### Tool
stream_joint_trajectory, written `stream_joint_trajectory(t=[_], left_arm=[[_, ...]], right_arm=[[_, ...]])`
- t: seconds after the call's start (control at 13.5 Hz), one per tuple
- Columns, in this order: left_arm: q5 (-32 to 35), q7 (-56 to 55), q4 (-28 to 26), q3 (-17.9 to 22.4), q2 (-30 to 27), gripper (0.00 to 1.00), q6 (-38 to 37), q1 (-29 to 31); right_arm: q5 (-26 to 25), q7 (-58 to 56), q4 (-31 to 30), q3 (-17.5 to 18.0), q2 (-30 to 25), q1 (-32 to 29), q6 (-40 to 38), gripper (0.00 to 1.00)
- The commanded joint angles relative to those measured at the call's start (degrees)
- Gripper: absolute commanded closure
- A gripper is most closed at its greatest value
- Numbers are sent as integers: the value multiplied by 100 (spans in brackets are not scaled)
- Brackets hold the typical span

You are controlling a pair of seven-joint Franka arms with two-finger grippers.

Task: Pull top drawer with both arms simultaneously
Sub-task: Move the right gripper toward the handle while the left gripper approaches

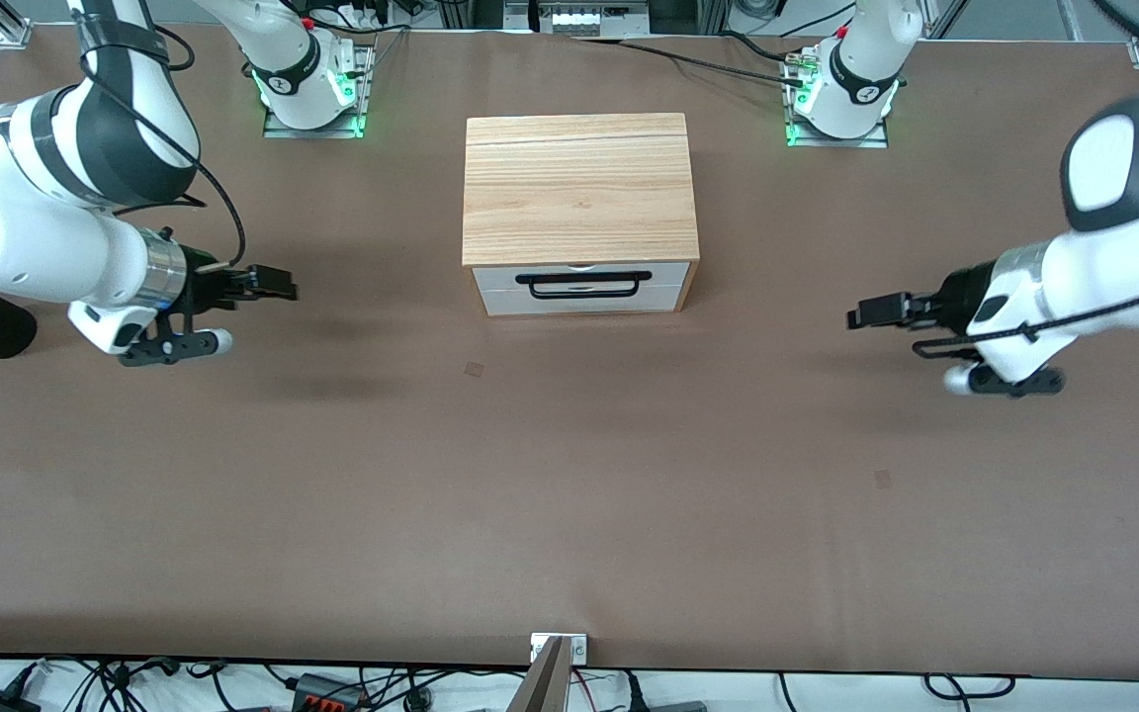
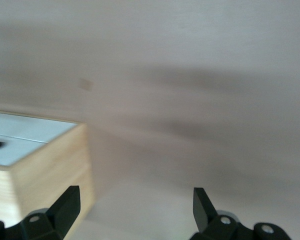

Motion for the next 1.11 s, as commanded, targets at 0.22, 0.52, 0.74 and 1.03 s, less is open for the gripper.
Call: stream_joint_trajectory(t=[0.22,0.52,0.74,1.03], left_arm=[[-1712,1641,-373,-89,553,0,603,-93],[-3381,3667,-803,-89,1035,0,868,-110],[-4926,5277,-1689,-98,1238,0,1061,-172],[-6626,6283,-2535,-378,1432,0,982,-181]], right_arm=[[2316,-902,92,13,657,252,0,0],[3803,-2376,75,13,1210,420,-35,0],[4876,-3924,31,13,1860,428,-88,0],[6370,-5164,31,198,2651,428,-710,0]])
